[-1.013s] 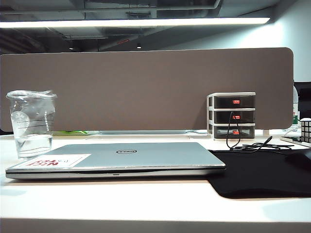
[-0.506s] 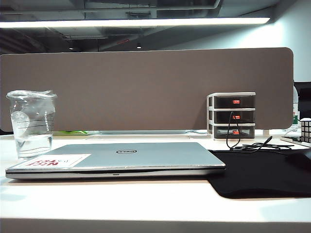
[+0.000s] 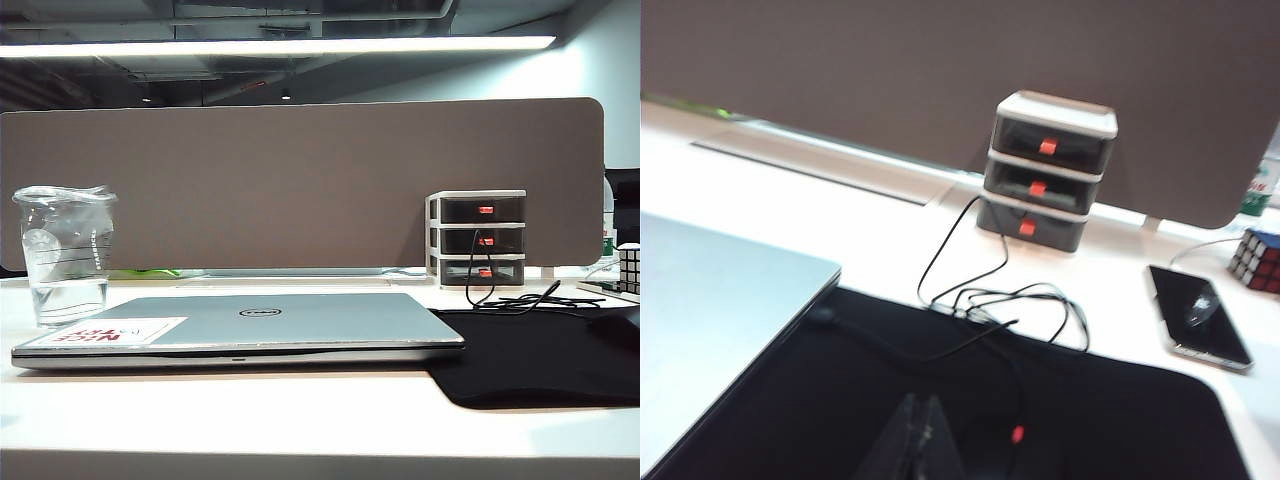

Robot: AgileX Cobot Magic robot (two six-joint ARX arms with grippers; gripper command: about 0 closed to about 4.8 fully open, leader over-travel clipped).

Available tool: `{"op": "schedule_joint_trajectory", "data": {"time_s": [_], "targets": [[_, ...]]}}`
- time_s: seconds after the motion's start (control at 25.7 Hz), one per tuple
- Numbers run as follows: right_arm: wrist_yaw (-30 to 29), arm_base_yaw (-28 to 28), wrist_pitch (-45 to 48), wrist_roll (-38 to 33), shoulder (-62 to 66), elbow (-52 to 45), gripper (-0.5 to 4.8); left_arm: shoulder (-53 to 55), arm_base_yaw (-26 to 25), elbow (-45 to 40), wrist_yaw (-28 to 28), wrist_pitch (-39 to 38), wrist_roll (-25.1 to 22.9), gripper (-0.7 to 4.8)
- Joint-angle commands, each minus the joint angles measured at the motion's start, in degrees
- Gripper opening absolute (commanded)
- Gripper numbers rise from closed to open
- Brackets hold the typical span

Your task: Pick up the coffee cup and place it on the left side of the laptop.

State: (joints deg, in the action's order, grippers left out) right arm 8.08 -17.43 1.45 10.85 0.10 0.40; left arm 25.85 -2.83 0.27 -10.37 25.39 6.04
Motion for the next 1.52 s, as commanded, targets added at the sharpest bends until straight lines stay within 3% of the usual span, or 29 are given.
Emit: {"op": "schedule_joint_trajectory", "data": {"time_s": [0.04,0.66,1.01,1.29,1.52], "targets": [[1.46,1.22,3.78,0.17,-0.02,-0.35,-0.02,-2.82,-0.07,0.15,1.42,-2.82,-0.26,-0.06],[-11.10,19.17,8.22,-2.29,-0.02,-0.35,-0.01,-10.56,-0.09,0.15,1.77,-8.39,-1.55,-0.06],[-11.85,19.56,8.26,-2.32,-0.02,-0.35,-0.01,-12.57,-0.07,2.82,5.18,-15.08,-2.86,-0.06],[-11.87,19.43,8.26,-3.39,-0.02,-0.35,-0.01,-25.64,-0.04,2.51,3.74,-24.20,-2.16,-0.06],[-12.13,19.32,7.65,-4.02,0.00,-0.35,-0.01,-25.70,0.81,0.50,3.87,-23.12,-2.19,-0.06]]}}
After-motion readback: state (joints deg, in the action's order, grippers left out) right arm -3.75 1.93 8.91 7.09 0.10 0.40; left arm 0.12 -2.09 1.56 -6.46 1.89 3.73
